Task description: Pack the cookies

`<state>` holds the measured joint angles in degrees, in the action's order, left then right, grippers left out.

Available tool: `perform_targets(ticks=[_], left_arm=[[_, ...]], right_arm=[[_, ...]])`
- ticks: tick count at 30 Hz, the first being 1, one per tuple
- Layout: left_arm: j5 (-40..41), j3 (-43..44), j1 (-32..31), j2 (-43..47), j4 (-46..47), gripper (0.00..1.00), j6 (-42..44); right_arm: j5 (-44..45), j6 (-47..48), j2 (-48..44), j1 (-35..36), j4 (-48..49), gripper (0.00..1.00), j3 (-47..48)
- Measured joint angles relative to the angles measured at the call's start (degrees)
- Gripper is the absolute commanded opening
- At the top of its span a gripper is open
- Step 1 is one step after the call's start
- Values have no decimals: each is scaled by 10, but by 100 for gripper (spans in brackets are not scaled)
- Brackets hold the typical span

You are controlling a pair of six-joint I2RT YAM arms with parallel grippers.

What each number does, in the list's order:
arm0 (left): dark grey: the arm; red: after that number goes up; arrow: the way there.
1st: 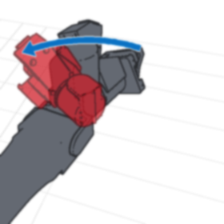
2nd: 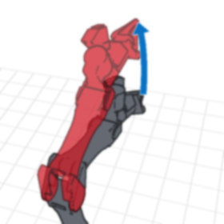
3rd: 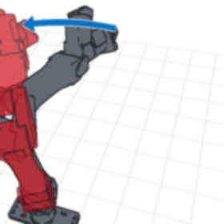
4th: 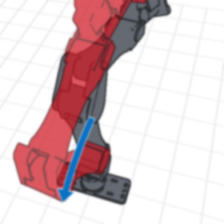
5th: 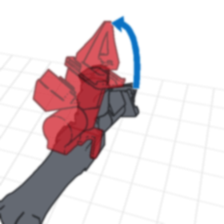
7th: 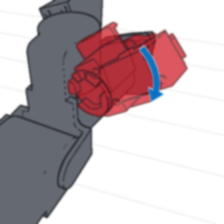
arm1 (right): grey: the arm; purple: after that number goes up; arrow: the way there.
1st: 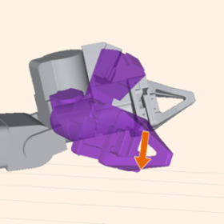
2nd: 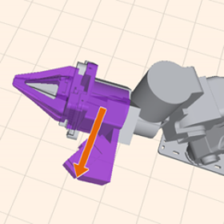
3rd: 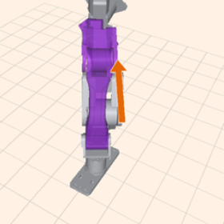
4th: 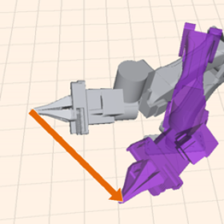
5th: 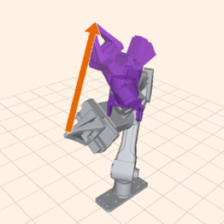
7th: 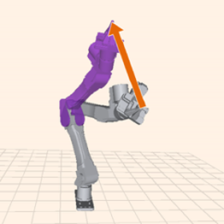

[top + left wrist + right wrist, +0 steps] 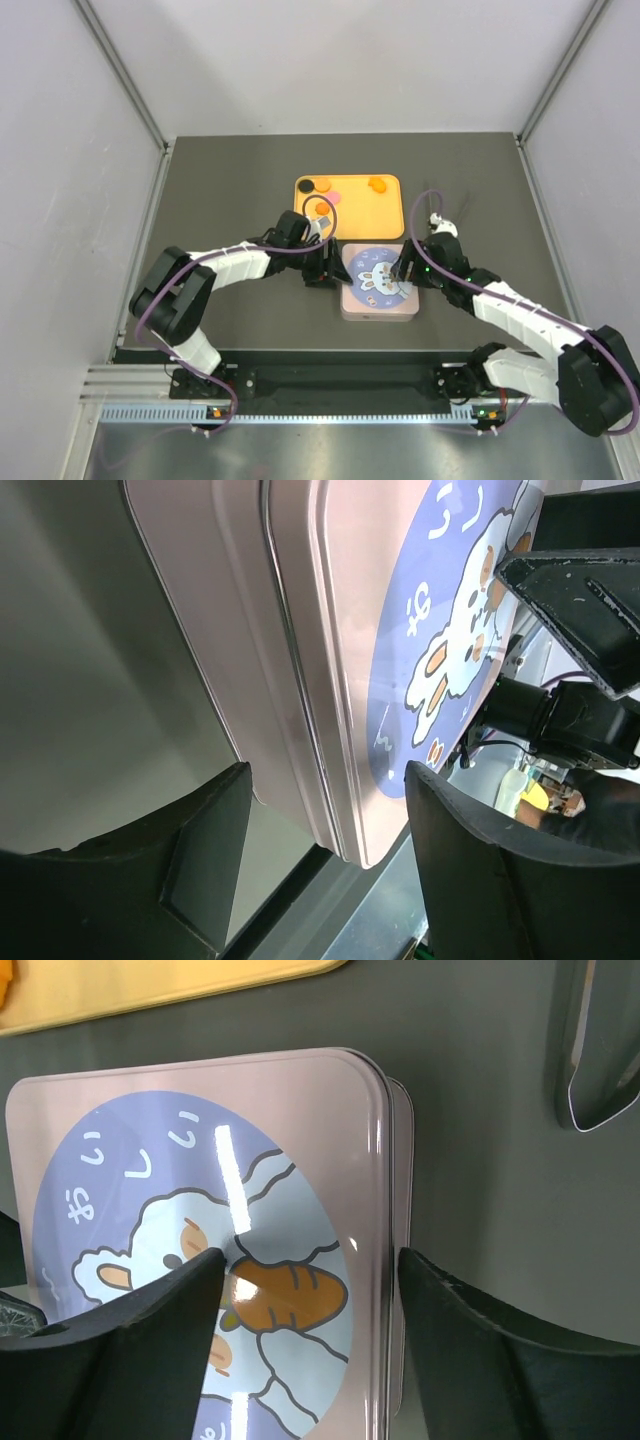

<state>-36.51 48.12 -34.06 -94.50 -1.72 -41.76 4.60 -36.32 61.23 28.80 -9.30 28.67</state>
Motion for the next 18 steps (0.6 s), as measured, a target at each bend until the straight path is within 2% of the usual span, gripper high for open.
perform_targets(ticks=[18], left_arm=[[11,0,-13,0,6,58,-17]], right_arm=[[59,7,67,64,-49,86,71]])
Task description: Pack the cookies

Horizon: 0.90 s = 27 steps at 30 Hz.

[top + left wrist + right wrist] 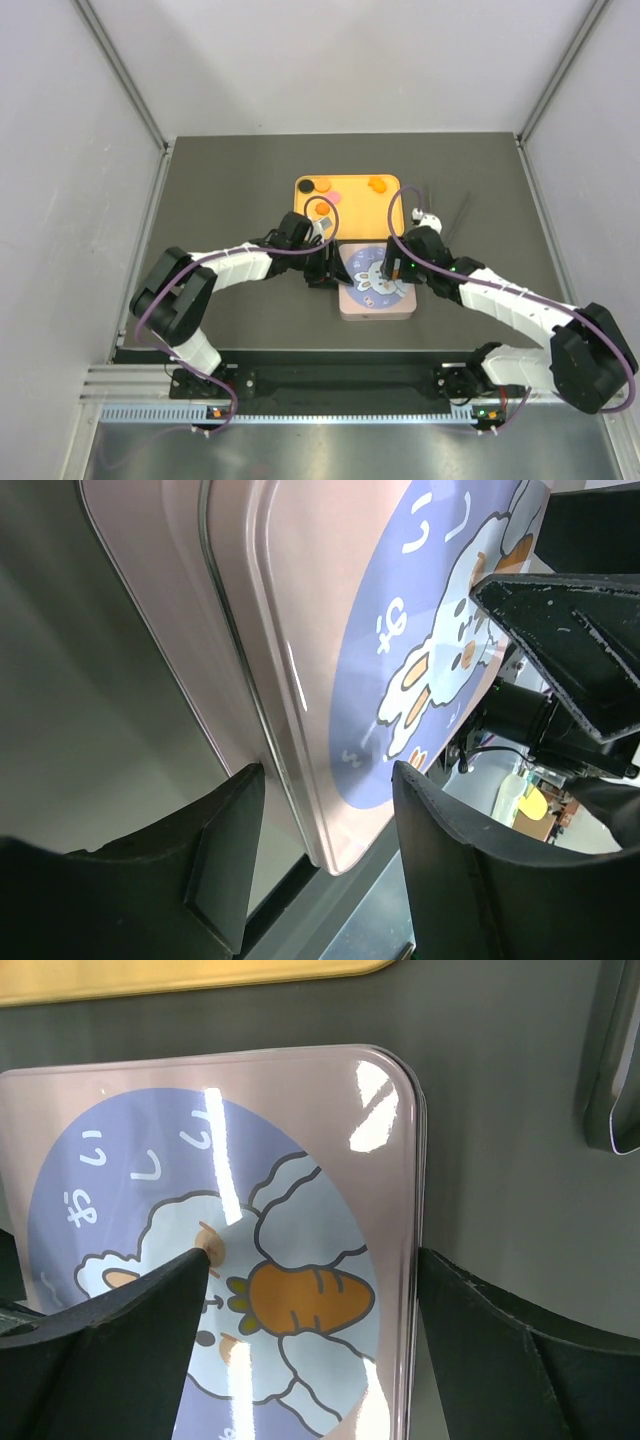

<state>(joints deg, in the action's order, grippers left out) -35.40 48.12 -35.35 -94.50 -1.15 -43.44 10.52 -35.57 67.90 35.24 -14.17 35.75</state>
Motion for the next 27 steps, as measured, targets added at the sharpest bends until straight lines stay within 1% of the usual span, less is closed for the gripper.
perform_targets(ticks=[8,16,19,27], left_arm=[[8,0,-2,0,-2,57,-4],[16,0,-2,0,-5,60,-12],[20,0,-3,0,-5,61,-17],[23,-17,-5,-12,14,65,-49]], right_arm=[[25,3,31,19,-8,91,26],[27,5,50,18,0,96,38],[12,9,50,9,0,96,38],[-72,29,51,-33,-1,100,37]])
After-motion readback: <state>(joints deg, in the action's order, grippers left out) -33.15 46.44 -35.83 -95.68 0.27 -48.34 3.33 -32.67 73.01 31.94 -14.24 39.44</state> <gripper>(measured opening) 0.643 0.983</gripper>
